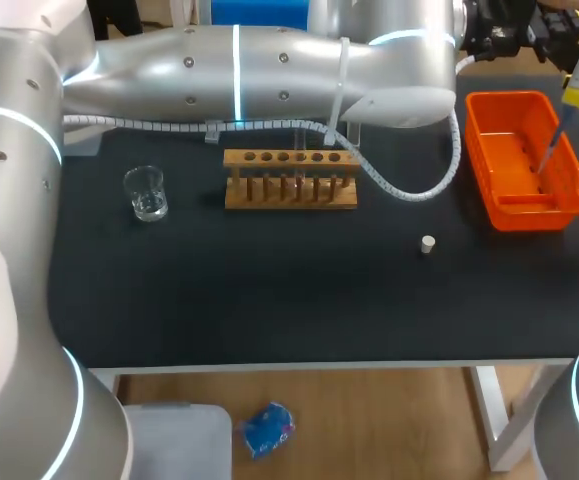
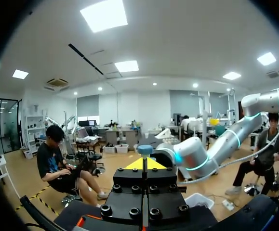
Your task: Invert the test tube, pick up the pipette, mount the tip to pipette, aspirate from beaker and dispense into the tube, eject the tip, return the pipette, and cap with the stopper.
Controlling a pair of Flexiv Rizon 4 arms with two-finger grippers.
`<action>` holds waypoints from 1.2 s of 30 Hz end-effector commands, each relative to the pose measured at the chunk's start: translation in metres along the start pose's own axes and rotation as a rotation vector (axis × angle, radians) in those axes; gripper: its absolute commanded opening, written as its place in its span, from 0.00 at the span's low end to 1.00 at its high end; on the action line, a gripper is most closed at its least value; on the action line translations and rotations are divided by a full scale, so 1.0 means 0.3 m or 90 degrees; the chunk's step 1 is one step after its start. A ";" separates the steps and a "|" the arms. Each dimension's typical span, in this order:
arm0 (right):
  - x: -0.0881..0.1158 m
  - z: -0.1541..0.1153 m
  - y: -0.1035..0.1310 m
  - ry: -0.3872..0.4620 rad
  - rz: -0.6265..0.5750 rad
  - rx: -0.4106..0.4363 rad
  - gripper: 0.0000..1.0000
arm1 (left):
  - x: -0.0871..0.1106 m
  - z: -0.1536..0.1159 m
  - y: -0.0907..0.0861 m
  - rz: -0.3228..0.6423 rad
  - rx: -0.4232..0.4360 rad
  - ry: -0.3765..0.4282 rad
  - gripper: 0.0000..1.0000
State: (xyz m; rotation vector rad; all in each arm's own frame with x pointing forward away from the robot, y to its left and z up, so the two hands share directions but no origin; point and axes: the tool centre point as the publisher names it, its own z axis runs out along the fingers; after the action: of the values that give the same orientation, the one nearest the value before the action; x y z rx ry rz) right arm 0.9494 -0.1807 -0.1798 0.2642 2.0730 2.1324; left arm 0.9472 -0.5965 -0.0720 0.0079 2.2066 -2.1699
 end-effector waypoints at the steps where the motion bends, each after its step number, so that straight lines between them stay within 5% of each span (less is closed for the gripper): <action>1: 0.000 0.002 0.010 -0.001 0.000 0.001 0.00 | 0.010 0.007 0.019 0.001 0.008 -0.009 0.00; 36: 0.000 0.002 0.010 -0.001 0.000 0.001 0.00 | 0.002 0.014 0.087 -0.027 -0.032 -0.024 0.00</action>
State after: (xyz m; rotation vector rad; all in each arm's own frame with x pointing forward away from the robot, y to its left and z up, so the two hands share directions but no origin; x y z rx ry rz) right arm 0.9485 -0.1812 -0.1860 0.2671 2.0704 2.1319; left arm 0.9494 -0.5975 -0.0883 -0.0677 2.2733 -2.1157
